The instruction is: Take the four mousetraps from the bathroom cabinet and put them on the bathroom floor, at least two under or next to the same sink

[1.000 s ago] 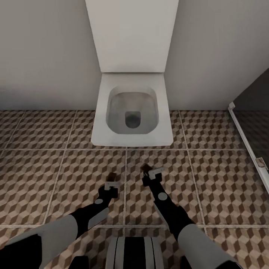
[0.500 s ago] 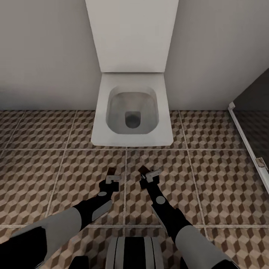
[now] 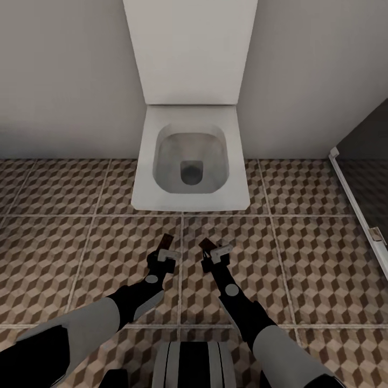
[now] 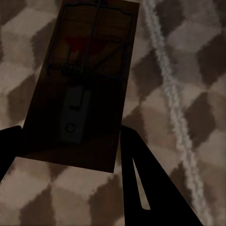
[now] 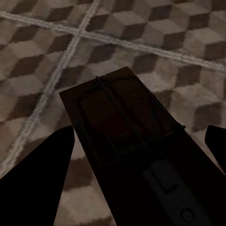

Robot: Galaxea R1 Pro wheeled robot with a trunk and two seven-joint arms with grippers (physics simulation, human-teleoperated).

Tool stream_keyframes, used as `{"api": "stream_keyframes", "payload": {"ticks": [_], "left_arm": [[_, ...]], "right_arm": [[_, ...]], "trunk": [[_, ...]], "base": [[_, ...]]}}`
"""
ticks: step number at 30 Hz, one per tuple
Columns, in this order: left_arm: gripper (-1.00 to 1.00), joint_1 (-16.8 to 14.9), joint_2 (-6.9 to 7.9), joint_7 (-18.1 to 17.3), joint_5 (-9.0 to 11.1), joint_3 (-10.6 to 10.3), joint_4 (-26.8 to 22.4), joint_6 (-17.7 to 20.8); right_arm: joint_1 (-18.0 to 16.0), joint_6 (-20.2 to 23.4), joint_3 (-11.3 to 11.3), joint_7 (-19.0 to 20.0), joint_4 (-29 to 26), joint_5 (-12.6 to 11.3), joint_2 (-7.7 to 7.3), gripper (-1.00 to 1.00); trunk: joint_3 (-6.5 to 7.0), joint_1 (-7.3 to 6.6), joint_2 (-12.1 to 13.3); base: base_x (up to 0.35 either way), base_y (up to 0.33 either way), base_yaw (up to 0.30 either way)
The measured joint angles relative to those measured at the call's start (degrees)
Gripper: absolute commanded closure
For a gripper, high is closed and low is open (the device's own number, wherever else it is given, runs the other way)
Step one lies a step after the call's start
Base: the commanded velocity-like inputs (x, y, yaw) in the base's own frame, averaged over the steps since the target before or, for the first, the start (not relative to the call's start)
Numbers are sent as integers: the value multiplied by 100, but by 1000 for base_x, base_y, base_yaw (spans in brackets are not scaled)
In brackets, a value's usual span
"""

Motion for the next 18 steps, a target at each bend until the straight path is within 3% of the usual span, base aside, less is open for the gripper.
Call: {"api": "stream_keyframes", "payload": {"ticks": [13,18], "left_arm": [[100,0,11,-21,-23,-21,-27,-3],[100,0,17,-25,-31,-32,-144,-11]], "right_arm": [[-11,69,-19,-7,399,15,-12,100],[-225,325,-24,-8,753,22,-28,100]], "trunk": [[0,0,0],[0,0,0]], "base": [[0,0,0],[0,0,0]]}}
